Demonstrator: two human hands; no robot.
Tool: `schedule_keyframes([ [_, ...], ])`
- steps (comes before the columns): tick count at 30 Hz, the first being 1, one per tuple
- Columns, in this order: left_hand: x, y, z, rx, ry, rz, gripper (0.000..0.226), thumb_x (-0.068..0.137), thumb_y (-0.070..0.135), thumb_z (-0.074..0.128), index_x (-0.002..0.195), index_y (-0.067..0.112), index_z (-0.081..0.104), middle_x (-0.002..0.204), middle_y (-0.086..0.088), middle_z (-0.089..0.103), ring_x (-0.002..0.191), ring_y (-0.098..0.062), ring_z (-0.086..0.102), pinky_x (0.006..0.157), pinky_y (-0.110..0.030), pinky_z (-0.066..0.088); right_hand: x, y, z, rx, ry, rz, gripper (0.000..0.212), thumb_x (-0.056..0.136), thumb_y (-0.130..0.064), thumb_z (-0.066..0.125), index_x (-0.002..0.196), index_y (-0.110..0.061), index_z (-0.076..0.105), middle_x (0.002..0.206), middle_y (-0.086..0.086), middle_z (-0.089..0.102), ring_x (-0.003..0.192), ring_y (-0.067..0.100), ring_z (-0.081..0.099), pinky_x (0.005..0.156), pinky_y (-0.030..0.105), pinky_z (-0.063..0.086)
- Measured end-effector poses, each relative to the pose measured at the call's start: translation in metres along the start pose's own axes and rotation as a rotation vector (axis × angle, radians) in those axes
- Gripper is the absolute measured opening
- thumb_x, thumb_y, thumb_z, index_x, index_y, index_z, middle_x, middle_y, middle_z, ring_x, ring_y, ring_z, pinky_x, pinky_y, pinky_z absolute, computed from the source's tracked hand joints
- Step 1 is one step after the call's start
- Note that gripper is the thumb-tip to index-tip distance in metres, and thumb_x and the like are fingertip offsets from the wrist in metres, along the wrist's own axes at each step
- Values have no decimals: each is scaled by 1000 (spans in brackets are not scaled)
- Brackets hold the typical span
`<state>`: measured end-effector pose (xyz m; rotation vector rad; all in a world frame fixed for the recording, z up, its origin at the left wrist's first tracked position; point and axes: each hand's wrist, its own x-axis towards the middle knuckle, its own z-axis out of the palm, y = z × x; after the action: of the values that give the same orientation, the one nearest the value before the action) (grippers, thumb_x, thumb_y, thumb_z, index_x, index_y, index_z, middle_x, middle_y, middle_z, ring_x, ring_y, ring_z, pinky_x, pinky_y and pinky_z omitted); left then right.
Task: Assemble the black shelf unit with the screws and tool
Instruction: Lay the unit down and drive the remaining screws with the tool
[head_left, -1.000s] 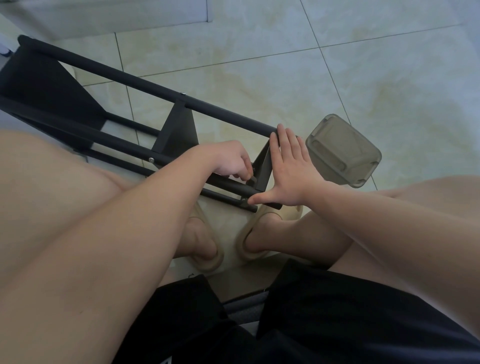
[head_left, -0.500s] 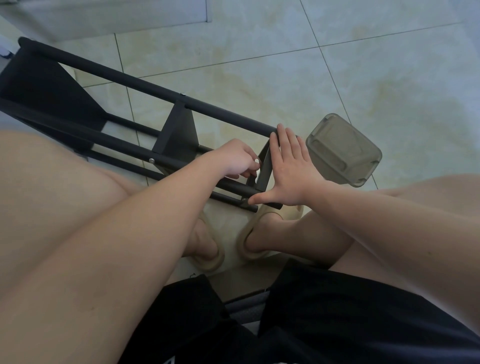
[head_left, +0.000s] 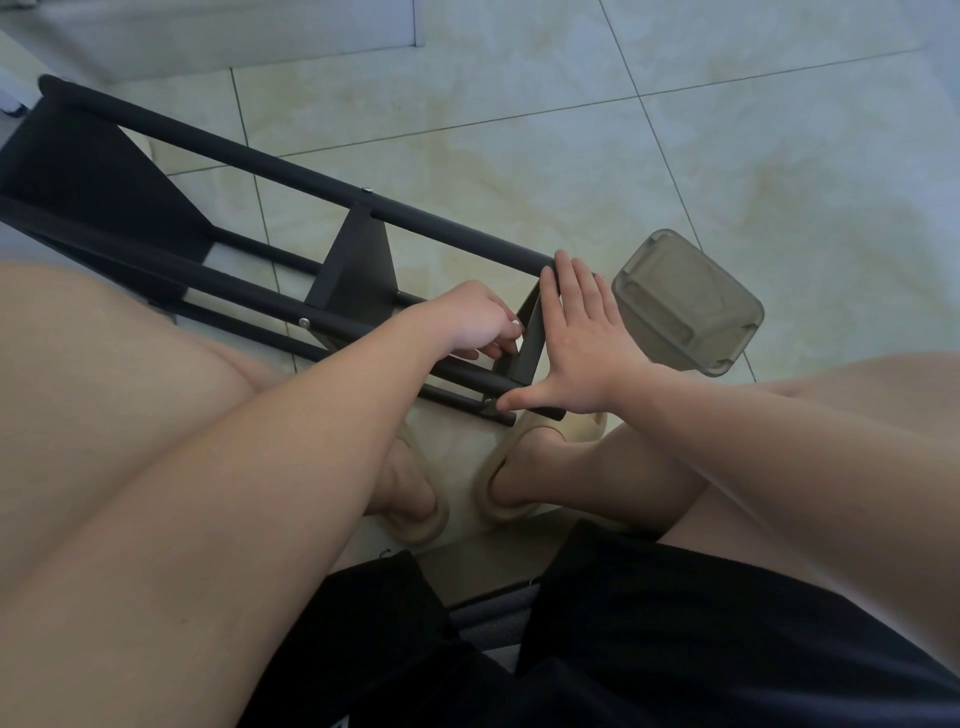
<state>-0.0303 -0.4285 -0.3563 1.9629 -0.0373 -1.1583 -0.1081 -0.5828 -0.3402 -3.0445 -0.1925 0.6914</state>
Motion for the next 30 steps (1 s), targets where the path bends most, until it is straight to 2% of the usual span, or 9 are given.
schedule_keyframes([
  [6,2,-1,1,70,-11,-15,14,98,23,60,91,19,72,74,10,76,76,-7,70,70,-29,48,0,0,-1,6,-6,-1,159,46,-107,26,157,0,-16,163,20,-26,151,35,-26,124,50,-11],
  [30,-1,3,0,14,-11,-31,13,97,23,60,92,17,70,70,11,75,77,-9,71,71,-29,50,0,0,-1,6,-5,-4,159,47,-107,24,157,0,-16,163,21,-27,151,35,-26,124,51,-10],
])
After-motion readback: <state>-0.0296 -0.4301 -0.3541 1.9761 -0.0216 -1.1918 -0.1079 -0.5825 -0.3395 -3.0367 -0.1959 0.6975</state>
